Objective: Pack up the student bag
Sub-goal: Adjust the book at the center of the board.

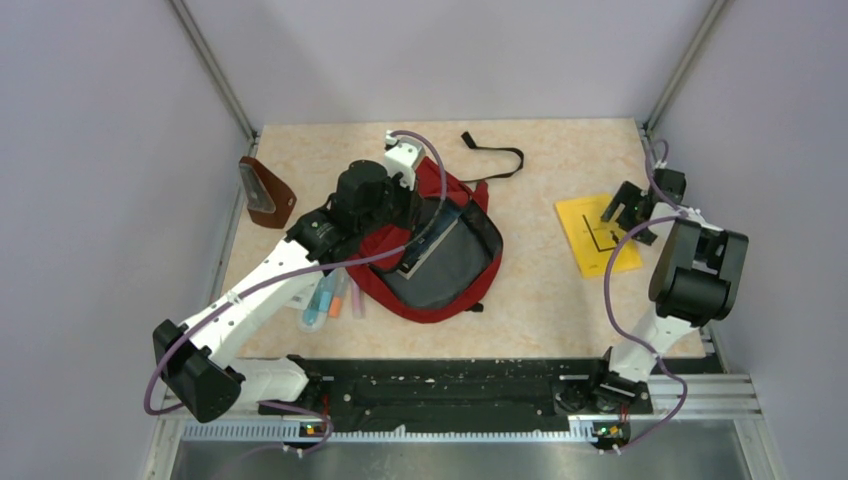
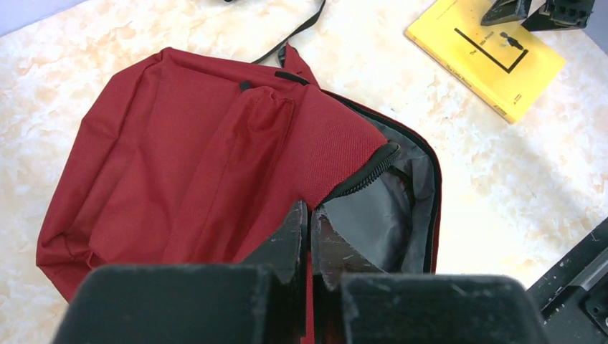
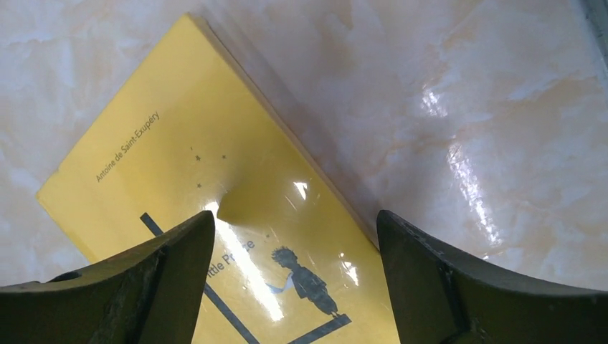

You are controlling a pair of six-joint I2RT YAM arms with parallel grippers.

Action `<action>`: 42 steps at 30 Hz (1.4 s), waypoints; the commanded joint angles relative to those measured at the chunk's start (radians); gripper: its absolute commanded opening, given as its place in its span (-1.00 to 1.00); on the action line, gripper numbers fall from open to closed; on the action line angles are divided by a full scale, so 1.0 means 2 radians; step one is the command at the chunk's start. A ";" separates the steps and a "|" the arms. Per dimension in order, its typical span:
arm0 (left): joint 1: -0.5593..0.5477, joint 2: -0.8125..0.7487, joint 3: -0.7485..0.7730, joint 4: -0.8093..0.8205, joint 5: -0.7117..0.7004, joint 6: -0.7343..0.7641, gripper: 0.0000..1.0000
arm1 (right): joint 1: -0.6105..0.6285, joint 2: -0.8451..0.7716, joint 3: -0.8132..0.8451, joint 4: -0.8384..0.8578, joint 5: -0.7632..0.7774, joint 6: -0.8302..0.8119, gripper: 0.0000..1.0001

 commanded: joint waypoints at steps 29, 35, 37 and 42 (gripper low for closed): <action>-0.016 -0.003 -0.053 0.067 0.238 -0.110 0.24 | 0.144 -0.175 -0.167 0.020 -0.010 0.066 0.61; -0.016 0.078 0.004 0.138 0.273 -0.152 0.46 | 0.141 -0.155 -0.164 0.043 -0.026 0.086 0.62; -0.016 0.130 0.035 0.161 0.285 -0.170 0.46 | 0.141 -0.150 -0.162 0.050 -0.037 0.093 0.62; -0.030 0.244 0.089 0.244 0.272 -0.174 0.46 | 0.135 -0.137 -0.152 0.054 -0.052 0.097 0.63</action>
